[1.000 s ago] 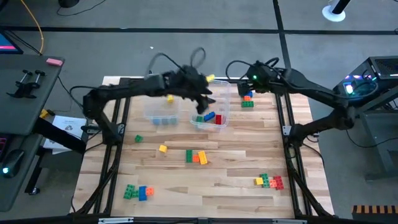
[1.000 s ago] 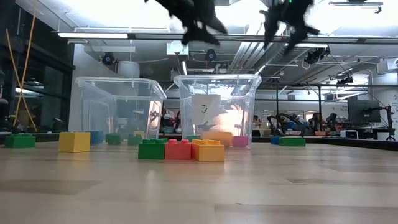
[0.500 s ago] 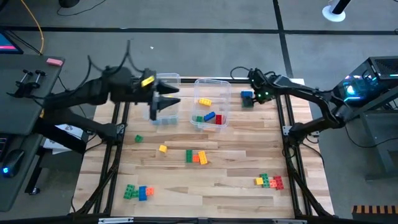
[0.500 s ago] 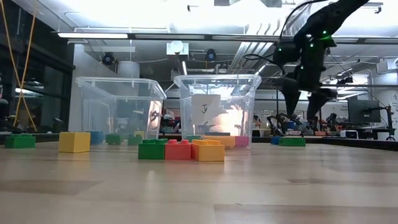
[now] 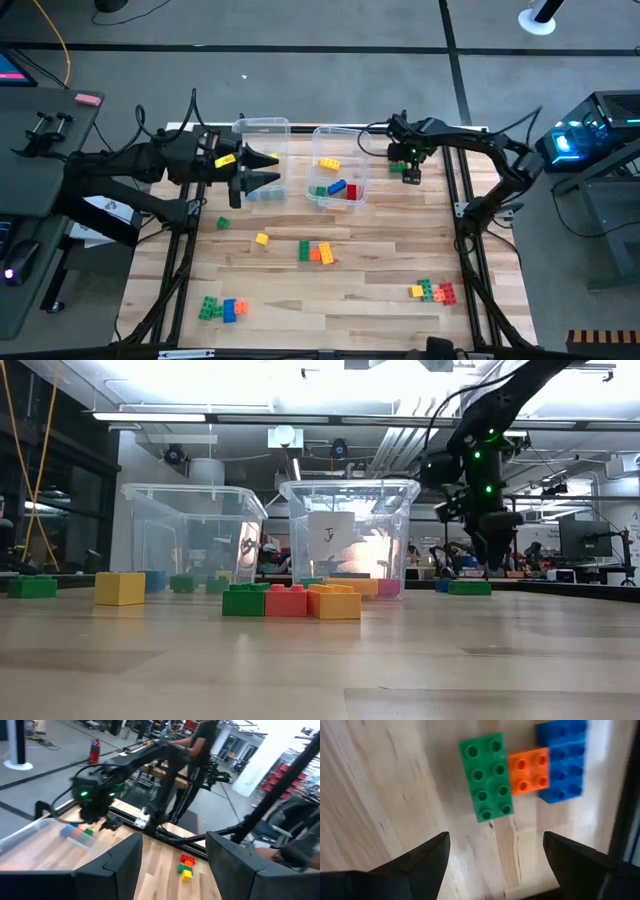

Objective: Sort blocks by size
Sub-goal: Put the green big game piece into the right transparent bin

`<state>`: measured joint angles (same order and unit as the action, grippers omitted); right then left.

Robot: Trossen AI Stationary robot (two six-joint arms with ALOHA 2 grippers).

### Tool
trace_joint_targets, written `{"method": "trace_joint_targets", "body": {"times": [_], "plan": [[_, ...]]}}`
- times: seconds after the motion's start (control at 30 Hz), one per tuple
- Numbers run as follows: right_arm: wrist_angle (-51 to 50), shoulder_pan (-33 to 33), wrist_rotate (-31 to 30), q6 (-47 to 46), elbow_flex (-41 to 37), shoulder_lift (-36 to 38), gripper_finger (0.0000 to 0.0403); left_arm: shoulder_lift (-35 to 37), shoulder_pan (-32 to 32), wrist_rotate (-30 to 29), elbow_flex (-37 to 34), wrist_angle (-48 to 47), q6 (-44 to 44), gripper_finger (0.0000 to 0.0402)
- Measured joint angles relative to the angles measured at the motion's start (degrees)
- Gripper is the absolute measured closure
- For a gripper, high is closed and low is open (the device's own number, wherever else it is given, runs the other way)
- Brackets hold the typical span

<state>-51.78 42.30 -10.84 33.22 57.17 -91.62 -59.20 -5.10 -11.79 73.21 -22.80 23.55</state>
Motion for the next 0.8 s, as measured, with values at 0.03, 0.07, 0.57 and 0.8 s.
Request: {"method": "trace_joint_targets", "body": {"times": [0.03,0.07,0.57,0.8], "plan": [[0.05,0.01,0.08,0.33,0.0,-1.01,0.0087,0.0,-0.56,0.0,0.0,0.25,0.04,0.02],[0.14,0.02,0.24,0.44,0.0,-2.13,0.0087,0.0,-1.23,0.01,0.0,0.44,0.07,0.02],[3.61,-1.17,0.27,-1.21,0.15,-10.94,0.0153,3.96,-5.23,0.02,0.0,3.39,-1.16,0.02],[0.56,-3.65,0.61,-5.43,0.11,-10.69,0.0324,10.11,-5.21,-2.28,0.0,3.87,-5.75,0.02]]}}
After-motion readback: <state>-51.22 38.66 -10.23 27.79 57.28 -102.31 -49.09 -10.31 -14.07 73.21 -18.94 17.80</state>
